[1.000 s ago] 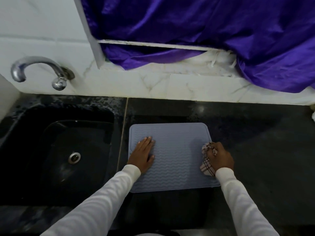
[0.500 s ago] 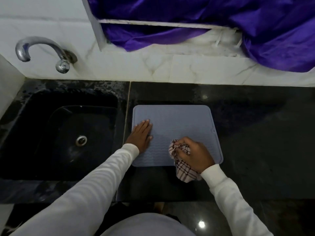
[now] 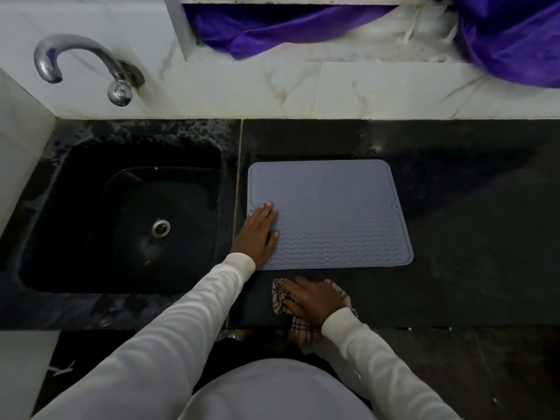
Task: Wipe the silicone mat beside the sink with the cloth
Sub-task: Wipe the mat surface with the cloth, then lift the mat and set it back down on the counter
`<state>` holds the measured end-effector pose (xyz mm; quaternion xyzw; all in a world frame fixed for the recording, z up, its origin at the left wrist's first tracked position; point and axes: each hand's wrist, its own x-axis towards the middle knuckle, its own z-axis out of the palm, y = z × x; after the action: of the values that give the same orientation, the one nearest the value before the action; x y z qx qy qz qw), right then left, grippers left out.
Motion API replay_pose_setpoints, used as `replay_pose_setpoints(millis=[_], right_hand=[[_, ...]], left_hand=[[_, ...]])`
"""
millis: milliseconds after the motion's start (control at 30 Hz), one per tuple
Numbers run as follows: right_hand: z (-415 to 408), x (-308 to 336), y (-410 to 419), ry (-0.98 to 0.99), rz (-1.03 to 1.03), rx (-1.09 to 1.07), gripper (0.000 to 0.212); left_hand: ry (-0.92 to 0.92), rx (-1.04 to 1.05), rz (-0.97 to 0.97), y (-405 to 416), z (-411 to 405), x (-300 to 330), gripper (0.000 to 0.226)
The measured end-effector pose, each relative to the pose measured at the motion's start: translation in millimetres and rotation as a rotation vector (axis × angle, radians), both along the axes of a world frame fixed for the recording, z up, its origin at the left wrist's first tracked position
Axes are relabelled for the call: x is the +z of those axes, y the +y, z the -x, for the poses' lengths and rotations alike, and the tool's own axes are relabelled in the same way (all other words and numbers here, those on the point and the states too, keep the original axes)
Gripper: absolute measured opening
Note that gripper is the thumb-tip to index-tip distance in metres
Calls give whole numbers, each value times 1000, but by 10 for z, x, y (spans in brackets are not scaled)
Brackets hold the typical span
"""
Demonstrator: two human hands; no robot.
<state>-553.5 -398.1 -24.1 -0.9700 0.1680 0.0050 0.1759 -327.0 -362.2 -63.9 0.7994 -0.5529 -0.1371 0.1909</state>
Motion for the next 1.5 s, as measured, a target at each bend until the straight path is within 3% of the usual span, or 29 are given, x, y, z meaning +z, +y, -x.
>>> replay_pose_setpoints(millis=[100,367,633,800,933,1033,1200,1300,1400,1500], right_hand=[[1,-75,28,4,68,27,29],[7,12,-31,-40,-48,65,41],[139,325,-1055,-323,-260,-483,47],[333,133,-2092,-132,-197,-824,62],[396,19,-2468,68,-165,-920,68],[384,-48,-2511,110,-147,-963,69],[306,-55,-2529,54,-294,-1111,68],[267,-53,-2620,18,-361,-1147,55],[214,38,-2592,-100,-425,-1143,29],[195,17,-2572,-132,-376,-1122,22]], left_hand=[[12,25,-7,-13,16,4,61],[-5,38,-11,6,39,-22,60],[139,146,107,-115,42,247,67],[161,370,136,-273,-55,330,69],[352,629,122,-338,-78,352,64],[326,666,141,-375,-118,336,54],[313,670,59,-457,-232,350,49],[239,590,-58,-512,-249,352,51],[318,678,-58,-549,-331,473,51],[392,704,-19,-525,-385,488,60]])
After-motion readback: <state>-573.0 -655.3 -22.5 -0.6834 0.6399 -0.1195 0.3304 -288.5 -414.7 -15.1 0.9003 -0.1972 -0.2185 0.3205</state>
